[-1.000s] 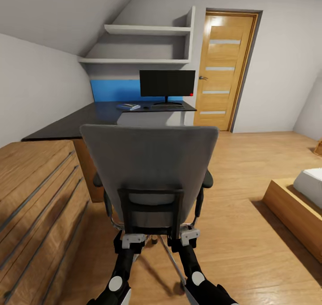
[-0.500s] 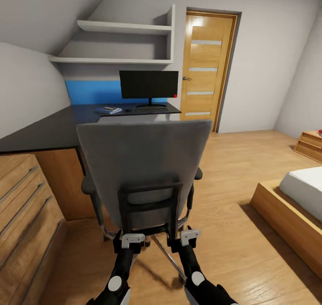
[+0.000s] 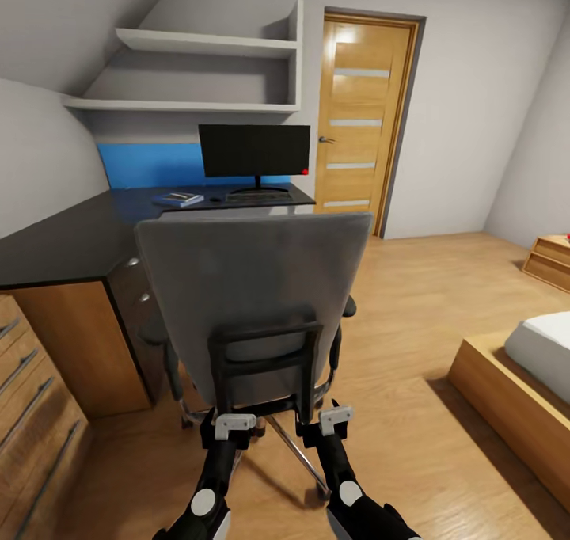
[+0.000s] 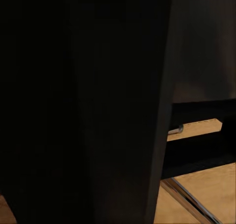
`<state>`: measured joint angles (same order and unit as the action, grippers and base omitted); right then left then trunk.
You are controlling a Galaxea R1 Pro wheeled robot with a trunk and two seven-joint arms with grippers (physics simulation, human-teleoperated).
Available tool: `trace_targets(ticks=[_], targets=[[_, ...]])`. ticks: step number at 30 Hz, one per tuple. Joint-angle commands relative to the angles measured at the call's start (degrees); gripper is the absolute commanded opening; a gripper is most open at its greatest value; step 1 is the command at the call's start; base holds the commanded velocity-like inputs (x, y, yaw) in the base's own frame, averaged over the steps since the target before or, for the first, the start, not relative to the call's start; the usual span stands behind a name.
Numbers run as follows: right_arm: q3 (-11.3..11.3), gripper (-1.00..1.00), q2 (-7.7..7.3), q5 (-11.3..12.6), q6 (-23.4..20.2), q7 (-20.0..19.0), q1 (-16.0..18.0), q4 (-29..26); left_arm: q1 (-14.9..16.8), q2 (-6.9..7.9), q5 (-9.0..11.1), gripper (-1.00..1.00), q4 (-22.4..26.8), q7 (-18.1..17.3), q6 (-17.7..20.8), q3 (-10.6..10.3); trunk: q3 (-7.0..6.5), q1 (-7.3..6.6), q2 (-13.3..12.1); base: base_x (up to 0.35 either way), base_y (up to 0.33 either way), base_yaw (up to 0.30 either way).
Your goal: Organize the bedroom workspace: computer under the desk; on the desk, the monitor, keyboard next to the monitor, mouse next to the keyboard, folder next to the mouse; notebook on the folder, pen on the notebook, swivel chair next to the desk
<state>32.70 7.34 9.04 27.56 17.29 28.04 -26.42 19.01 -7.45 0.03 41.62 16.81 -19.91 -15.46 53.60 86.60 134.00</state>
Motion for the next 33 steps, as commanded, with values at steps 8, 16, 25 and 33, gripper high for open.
trace_targets(ticks=[8, 16, 25, 33], targets=[[0.3, 1.00, 0.02, 0.8, 0.4, 0.5, 0.1, 0.1, 0.1, 0.37, 0.1, 1.00, 0.0, 0.5, -0.2, -0.1, 0.04, 0.02, 0.0, 0.322, -0.001, 0.000], [0.3, 1.00, 0.04, 0.8, 0.4, 0.6, 0.1, 0.1, 0.1, 0.50, 0.1, 1.00, 0.0, 0.6, -0.1, 0.0, 0.04, 0.02, 0.0, 0.322, 0.000, 0.093], [0.3, 1.00, 0.04, 0.8, 0.4, 0.6, 0.1, 0.1, 0.1, 0.50, 0.1, 1.00, 0.0, 0.6, -0.2, 0.0, 0.04, 0.02, 0.0, 0.322, 0.000, 0.028], [0.3, 1.00, 0.04, 0.8, 0.4, 0.6, 0.1, 0.1, 0.1, 0.58, 0.1, 1.00, 0.0, 0.6, -0.2, 0.0, 0.04, 0.02, 0.0, 0.322, 0.000, 0.000]])
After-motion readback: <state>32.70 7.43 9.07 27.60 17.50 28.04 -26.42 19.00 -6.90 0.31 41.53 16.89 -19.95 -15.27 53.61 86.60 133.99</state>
